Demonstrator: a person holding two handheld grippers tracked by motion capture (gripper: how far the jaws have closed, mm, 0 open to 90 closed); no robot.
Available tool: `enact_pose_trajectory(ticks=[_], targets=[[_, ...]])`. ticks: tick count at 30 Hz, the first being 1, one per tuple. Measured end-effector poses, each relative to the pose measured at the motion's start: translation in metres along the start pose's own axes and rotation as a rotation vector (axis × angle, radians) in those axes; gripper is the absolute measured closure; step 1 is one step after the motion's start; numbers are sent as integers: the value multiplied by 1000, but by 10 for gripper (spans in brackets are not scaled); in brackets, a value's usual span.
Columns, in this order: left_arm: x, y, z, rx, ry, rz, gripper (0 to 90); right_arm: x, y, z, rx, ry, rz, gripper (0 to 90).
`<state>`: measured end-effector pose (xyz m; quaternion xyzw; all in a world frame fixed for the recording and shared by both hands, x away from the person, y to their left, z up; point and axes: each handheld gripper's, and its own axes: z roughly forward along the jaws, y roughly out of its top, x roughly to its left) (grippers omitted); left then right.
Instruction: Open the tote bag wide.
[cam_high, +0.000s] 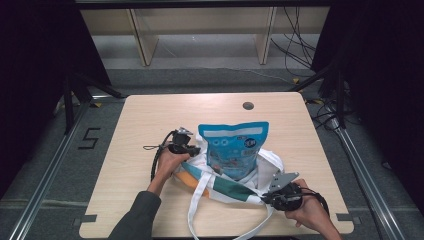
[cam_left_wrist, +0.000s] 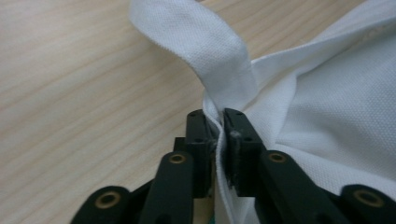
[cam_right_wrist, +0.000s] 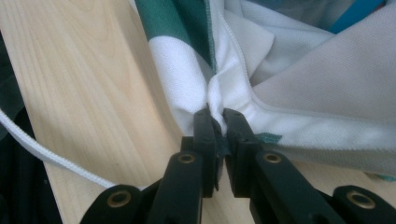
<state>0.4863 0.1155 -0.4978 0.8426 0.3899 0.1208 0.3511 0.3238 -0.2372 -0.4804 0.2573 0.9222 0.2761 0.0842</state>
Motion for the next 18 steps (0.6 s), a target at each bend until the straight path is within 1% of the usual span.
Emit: enact_pose_trajectory(ticks=[1,2,3,4,5,6,7,8,9,10,11,12,13,14,15,16,17,18], targets=[[0,0,0,0,0,0,692,0,0,0,0,0,0,848],[-4,2,-6,-10,20,-14,692,0,0,0,-3,8,-5,846],[-6,3,-13,-22,29,-16,636,-1,0,-2,-2,8,4,843],[-8,5,-22,-24,27,-18,572,-1,0,-3,-4,13,9,832],[-11,5,-33,-38,34,-7,525,-3,1,-6,-19,6,2,813],[-19,4,-52,-85,34,-11,461,-4,4,-12,-39,0,-3,760],[-19,4,-52,-85,34,-11,441,-4,4,-12,-39,0,-3,760],[-23,4,-61,-108,21,-14,436,-2,6,-22,-68,6,38,686],[-27,3,-70,-131,16,-14,436,-2,6,-22,-68,6,38,686],[-37,0,-86,-178,-4,-8,438,-3,11,-34,-132,20,31,607],[-43,-1,-92,-195,-20,6,450,-3,13,-41,-162,16,46,587],[-43,-1,-92,-195,-20,6,466,-4,16,-49,-191,18,38,575],[-49,-2,-96,-207,-36,22,466,-4,16,-49,-191,18,38,575],[-55,-2,-100,-211,-48,38,491,-5,21,-63,-261,19,48,559],[-68,-4,-101,-234,-88,50,516,-5,24,-70,-279,5,60,559],[-75,-5,-100,-233,-105,58,530,-8,27,-75,-307,-25,43,559],[-75,-5,-100,-233,-105,58,549,-9,29,-80,-317,-63,61,560],[-79,-7,-99,-224,-124,83,549,-9,29,-80,-317,-63,61,560]])
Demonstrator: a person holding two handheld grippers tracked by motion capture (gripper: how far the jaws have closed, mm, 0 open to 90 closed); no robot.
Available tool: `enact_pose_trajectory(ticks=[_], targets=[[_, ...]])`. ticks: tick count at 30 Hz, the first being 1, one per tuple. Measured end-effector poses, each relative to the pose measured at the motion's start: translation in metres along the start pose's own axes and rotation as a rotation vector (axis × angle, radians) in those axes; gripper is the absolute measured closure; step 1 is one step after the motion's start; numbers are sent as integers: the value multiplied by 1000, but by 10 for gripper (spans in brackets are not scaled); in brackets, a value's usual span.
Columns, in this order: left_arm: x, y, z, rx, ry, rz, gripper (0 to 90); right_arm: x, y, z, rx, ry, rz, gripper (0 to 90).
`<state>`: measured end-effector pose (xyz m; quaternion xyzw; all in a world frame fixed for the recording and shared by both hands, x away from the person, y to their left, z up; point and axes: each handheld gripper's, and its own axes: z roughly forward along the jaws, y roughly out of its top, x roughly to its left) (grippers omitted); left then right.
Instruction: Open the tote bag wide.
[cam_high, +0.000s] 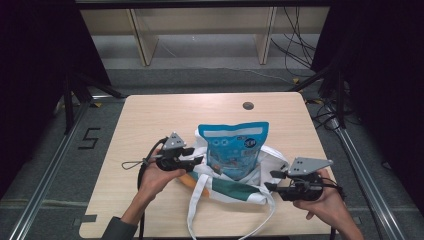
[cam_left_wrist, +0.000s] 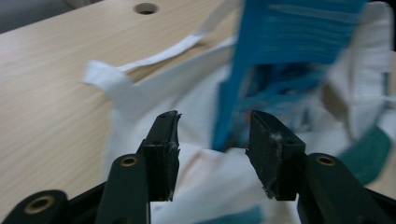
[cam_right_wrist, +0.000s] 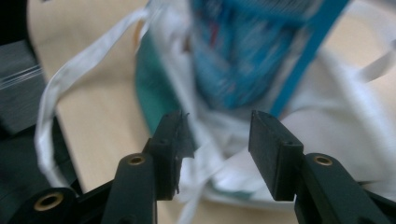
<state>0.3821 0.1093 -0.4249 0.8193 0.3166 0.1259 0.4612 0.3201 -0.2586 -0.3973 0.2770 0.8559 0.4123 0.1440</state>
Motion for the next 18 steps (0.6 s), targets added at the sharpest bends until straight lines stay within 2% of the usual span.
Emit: enact_pose_trajectory(ticks=[1,3,4,5,6,7,8,9,10,11,12,13,14,15,17,18], targets=[[-9,-3,6,-7,-11,-8,573,-10,8,-3,-14,-76,-35,563],[-14,-5,11,-5,-57,-28,594,-22,13,2,-3,-141,-32,563],[-14,-5,11,-5,-57,-28,595,-30,15,6,-3,-172,-26,563],[-23,-8,16,10,-103,-32,593,-37,17,12,-4,-187,-3,562],[-28,-9,19,6,-120,-15,594,-42,18,18,13,-187,28,562],[-28,-9,19,6,-120,-15,609,-42,18,18,13,-187,28,562],[-33,-11,21,8,-130,-7,612,-54,20,33,30,-167,5,574],[-44,-14,27,32,-167,8,613,-58,21,42,40,-169,9,592],[-44,-14,27,32,-167,8,617,-62,22,50,57,-165,-6,612],[-48,-16,29,43,-168,33,617,-62,22,50,57,-165,-6,612],[-52,-18,32,62,-174,63,616,-66,23,58,90,-143,3,645],[-57,-26,35,99,-156,103,642,-73,22,72,117,-125,-18,787],[-59,-30,37,109,-161,115,664,-76,22,77,122,-132,-22,841],[-61,-34,37,131,-160,144,691,-80,23,80,108,-145,-20,866],[-65,-44,37,186,-153,209,761,-87,25,80,78,-196,5,879],[-68,-50,39,214,-162,244,793,-92,26,79,66,-212,14,882]])
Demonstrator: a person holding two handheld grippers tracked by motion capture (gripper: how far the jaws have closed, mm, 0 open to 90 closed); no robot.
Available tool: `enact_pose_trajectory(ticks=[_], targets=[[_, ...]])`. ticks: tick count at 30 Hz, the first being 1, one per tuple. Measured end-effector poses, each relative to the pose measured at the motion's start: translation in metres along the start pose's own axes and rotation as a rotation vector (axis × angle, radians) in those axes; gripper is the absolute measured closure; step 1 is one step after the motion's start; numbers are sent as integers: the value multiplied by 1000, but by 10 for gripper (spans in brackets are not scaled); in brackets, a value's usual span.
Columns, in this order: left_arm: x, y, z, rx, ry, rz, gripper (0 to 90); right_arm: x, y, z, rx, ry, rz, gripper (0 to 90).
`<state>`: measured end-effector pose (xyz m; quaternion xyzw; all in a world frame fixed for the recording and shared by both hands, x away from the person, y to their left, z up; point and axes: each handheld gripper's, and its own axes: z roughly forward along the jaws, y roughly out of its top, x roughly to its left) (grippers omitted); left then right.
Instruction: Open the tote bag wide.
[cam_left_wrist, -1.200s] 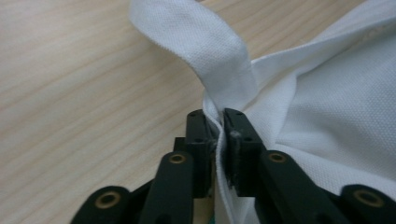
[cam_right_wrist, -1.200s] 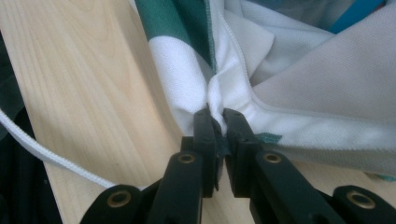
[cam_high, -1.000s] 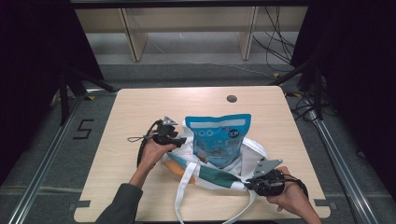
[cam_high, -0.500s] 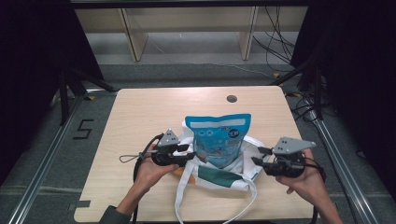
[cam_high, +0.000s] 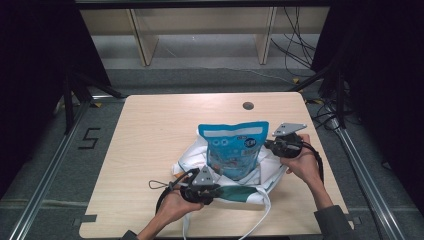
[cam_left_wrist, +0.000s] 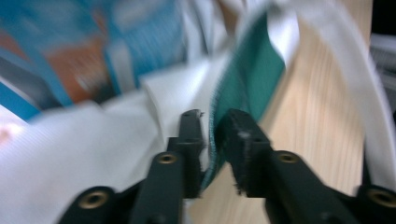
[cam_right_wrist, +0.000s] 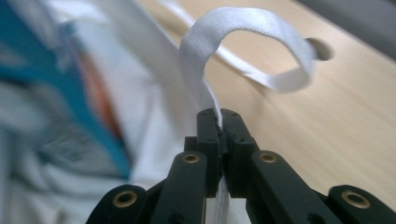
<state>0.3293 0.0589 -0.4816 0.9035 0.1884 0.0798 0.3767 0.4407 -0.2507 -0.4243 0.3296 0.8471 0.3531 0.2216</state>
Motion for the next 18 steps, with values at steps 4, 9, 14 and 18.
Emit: enact_pose_trajectory(ticks=[4,9,14,18], targets=[[-6,-9,9,32,-5,27,830,-17,-5,13,13,-61,53,884],[-5,-10,18,93,5,76,837,-16,-35,64,190,-117,22,885],[-4,-11,17,86,-4,69,834,-16,-39,73,204,-121,38,886],[-8,-7,9,28,5,24,710,-20,-39,68,173,-110,56,814]])
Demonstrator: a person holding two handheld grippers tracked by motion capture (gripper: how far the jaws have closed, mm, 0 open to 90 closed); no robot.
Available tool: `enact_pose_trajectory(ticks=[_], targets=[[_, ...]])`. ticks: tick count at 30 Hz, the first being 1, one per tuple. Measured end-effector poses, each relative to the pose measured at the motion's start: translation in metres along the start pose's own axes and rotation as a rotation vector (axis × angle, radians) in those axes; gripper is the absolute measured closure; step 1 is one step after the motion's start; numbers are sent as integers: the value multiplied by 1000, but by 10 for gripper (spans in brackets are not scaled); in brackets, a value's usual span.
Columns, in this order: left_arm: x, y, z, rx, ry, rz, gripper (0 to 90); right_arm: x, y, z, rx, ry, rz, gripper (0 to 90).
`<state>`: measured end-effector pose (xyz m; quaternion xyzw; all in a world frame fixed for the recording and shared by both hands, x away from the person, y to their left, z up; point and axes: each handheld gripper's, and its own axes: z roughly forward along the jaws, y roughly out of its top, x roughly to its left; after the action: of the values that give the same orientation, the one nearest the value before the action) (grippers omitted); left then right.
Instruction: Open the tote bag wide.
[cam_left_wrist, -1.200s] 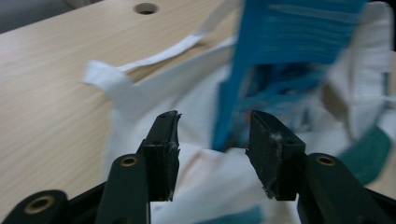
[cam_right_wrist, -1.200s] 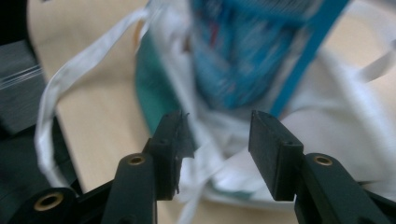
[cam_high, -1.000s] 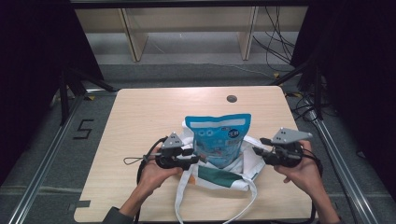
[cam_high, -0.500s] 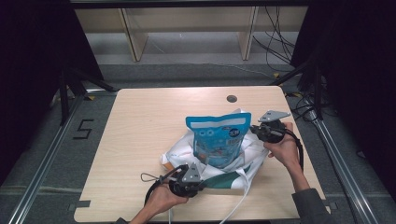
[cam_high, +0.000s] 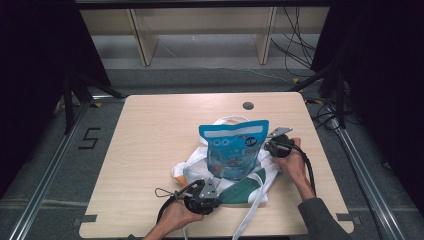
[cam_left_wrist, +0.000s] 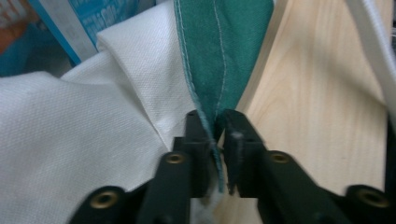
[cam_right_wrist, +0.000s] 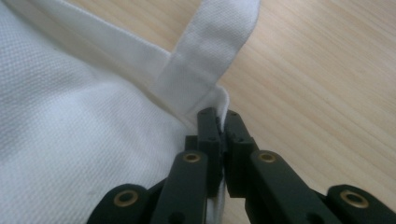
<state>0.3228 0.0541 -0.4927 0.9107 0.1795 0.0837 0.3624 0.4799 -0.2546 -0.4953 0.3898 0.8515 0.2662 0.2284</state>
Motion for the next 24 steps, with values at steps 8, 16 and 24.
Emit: enact_pose_trajectory(ticks=[8,16,24], targets=[[24,29,-62,-171,122,-90,438,-10,4,-68,-229,38,172,511],[81,32,-62,-93,296,-155,387,49,-1,-111,-198,312,13,472],[118,31,-36,-52,265,-184,567,90,1,-101,-156,439,-130,439]])
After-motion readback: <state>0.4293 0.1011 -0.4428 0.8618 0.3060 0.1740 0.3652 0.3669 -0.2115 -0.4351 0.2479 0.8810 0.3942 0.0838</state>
